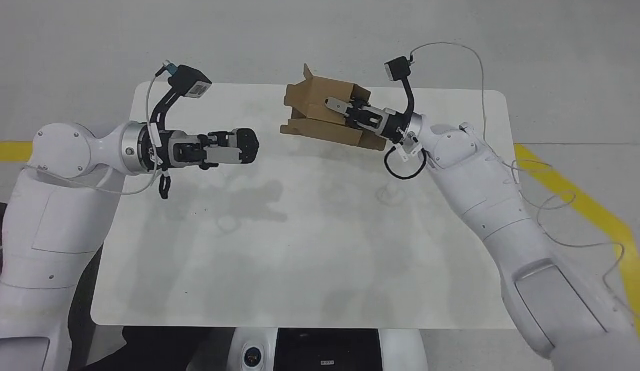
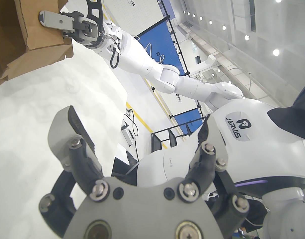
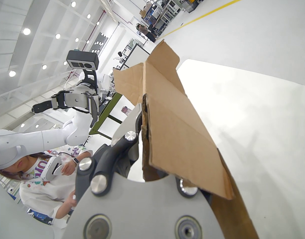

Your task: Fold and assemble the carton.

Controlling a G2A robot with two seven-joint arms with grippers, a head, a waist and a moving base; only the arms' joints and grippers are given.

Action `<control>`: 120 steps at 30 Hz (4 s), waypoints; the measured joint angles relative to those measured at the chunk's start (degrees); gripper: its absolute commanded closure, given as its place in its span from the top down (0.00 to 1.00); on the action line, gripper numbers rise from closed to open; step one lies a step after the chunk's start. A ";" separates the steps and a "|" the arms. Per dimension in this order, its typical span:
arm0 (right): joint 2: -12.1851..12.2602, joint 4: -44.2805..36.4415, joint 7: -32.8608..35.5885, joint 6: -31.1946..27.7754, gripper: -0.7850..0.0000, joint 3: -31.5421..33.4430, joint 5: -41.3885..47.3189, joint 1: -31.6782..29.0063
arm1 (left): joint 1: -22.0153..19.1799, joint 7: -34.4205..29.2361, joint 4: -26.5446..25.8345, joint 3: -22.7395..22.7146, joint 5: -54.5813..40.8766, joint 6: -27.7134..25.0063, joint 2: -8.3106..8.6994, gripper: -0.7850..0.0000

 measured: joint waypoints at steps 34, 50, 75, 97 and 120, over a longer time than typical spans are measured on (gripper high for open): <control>6.26 -19.63 14.49 13.25 0.00 11.13 2.95 -15.13 | -0.71 -4.50 0.11 6.47 -2.80 2.89 -1.06 1.00; 7.15 -26.87 17.30 16.43 0.00 12.33 4.65 -19.43 | -0.27 5.02 1.55 9.44 -0.51 1.69 -2.38 1.00; 5.97 -28.71 12.50 16.90 0.00 10.03 5.75 -18.91 | 2.11 5.50 0.39 11.29 1.09 1.46 -3.23 1.00; 4.91 -28.60 7.98 15.62 0.00 9.17 4.15 -18.08 | 3.15 3.34 -2.90 11.59 2.32 3.36 -3.42 1.00; 4.51 -27.88 8.25 15.04 0.00 8.90 6.42 -18.75 | 1.77 2.20 0.23 11.72 -1.87 3.94 -4.28 1.00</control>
